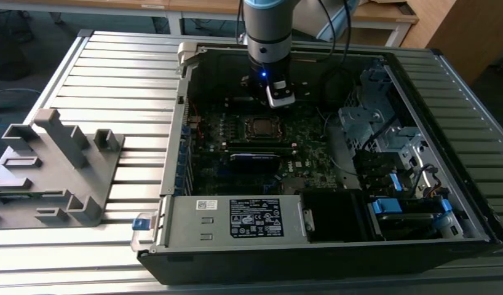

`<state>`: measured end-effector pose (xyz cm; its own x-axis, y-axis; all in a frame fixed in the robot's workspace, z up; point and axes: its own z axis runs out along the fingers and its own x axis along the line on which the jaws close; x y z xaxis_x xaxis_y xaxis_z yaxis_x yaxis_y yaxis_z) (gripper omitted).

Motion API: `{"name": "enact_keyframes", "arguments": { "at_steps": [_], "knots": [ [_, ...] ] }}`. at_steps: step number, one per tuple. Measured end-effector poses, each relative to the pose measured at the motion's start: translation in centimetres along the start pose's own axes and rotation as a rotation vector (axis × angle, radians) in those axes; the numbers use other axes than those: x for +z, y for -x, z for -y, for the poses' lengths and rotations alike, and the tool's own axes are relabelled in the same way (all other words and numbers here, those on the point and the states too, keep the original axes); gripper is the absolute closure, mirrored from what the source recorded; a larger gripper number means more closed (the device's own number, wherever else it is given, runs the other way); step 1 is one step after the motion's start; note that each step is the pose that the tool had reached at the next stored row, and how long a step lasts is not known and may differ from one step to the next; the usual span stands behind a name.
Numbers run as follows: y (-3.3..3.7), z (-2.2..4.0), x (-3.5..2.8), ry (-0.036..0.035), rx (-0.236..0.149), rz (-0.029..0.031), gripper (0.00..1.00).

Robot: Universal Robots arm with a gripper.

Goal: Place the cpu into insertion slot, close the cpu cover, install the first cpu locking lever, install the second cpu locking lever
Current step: 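Install the first cpu locking lever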

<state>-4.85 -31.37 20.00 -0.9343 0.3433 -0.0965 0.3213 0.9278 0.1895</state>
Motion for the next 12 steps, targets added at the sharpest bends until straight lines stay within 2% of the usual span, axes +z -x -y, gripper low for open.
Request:
{"name": "enact_keyframes", "arguments": {
  "at_steps": [1,2,3,7,12],
  "knots": [
    [-0.07,0.03,0.02,0.0038,-0.002,0.0095,0.89],
    [-0.11,0.04,0.04,0.0060,-0.002,0.0152,0.89],
    [-0.13,0.04,0.04,0.0066,-0.003,0.0170,0.89],
    [-0.13,0.05,0.04,0.0067,-0.003,0.0174,0.89],
    [-0.63,0.22,0.01,0.0093,-0.004,0.0242,0.89]
  ]
}}
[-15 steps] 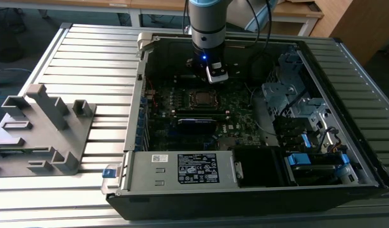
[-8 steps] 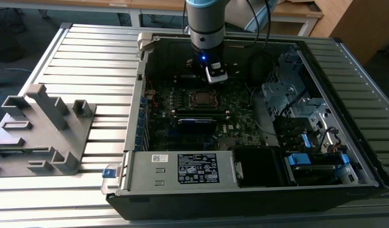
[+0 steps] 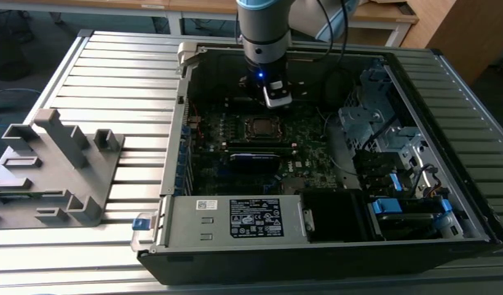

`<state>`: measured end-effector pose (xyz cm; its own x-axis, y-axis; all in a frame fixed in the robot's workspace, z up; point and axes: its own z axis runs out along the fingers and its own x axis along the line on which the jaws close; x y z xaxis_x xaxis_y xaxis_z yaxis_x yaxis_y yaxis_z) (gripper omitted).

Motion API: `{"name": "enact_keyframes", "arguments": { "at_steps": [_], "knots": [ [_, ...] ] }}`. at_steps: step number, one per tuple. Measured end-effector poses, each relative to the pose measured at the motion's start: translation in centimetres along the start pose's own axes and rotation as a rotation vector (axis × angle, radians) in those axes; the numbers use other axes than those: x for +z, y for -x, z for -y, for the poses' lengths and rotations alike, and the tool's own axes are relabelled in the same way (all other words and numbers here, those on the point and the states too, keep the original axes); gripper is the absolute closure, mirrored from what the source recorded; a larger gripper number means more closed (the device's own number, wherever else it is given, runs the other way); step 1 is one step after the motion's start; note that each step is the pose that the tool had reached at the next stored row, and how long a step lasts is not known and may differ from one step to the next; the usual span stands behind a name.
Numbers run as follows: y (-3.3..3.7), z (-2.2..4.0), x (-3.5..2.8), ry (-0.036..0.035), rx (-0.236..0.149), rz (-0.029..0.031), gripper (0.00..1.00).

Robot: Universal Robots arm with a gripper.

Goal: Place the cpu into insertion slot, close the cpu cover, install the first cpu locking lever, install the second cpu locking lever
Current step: 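Install the first cpu locking lever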

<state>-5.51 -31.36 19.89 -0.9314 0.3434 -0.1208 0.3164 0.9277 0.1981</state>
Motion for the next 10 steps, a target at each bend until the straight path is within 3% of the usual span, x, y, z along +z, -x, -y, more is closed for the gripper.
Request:
{"name": "enact_keyframes", "arguments": {
  "at_steps": [10],
  "knots": [
    [-0.28,0.12,0.10,0.0009,-0.001,0.0038,0.89]
  ]
}}
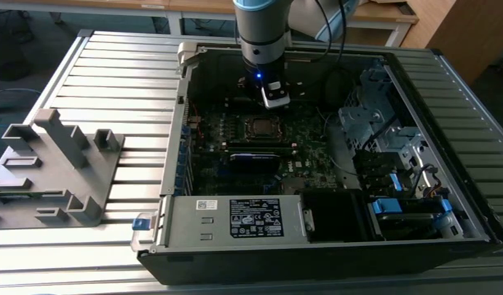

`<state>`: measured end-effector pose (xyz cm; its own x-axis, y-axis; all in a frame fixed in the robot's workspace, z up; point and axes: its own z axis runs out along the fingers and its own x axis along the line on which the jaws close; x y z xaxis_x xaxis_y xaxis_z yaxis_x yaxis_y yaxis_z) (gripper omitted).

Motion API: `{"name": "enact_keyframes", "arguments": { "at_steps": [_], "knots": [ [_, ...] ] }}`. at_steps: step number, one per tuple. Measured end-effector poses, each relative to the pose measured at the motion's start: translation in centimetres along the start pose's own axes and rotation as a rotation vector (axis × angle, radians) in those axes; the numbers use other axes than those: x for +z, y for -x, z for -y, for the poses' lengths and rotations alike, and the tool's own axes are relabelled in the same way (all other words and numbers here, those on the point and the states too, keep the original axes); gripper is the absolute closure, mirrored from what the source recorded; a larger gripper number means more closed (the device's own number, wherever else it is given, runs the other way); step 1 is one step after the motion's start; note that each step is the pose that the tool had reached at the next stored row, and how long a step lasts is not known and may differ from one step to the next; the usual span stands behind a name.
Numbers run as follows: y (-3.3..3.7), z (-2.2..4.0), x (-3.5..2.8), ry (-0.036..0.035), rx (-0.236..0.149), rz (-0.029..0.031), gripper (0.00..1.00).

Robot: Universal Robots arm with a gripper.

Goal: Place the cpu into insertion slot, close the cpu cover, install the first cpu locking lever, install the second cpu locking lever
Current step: 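Install the first cpu locking lever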

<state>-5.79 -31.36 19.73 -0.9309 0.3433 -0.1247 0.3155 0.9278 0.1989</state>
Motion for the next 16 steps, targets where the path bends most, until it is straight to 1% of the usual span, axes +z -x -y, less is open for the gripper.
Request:
{"name": "enact_keyframes", "arguments": {
  "at_steps": [8,16],
  "knots": [
    [0.01,0.06,0.05,-0.0021,0.000,0.0009,0.89],
    [0.06,0.26,0.15,-0.0029,-0.001,0.0012,0.89]
  ]
}}
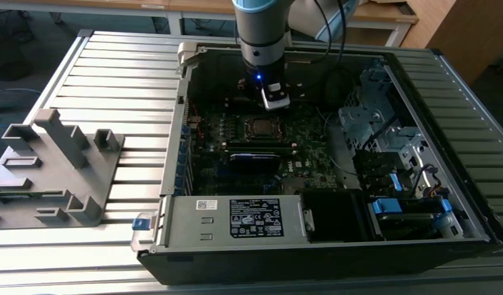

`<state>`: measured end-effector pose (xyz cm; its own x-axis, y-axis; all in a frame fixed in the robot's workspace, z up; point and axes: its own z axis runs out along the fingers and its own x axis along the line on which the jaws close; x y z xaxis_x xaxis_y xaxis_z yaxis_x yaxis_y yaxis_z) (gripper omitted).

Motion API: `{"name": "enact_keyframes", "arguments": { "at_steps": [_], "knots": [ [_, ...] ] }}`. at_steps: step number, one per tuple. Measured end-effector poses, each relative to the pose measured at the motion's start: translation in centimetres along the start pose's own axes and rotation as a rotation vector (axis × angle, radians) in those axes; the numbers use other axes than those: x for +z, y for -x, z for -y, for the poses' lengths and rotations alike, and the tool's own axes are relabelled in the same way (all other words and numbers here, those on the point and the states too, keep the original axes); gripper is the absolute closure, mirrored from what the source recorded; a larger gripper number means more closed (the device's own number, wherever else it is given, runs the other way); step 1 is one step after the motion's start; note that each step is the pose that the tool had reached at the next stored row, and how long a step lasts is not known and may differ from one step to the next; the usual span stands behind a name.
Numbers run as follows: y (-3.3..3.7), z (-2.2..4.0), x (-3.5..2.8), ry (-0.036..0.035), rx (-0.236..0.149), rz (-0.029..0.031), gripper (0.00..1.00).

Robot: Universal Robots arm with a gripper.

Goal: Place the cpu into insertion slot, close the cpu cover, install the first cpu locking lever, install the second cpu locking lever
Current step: 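Install the first cpu locking lever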

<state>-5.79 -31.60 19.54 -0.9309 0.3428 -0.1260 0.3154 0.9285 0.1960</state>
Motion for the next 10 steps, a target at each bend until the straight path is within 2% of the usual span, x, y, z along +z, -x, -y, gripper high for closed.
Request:
{"name": "enact_keyframes", "arguments": {
  "at_steps": [10],
  "knots": [
    [0.03,0.20,0.19,-0.0002,0.000,0.0001,0.89]
  ]
}}
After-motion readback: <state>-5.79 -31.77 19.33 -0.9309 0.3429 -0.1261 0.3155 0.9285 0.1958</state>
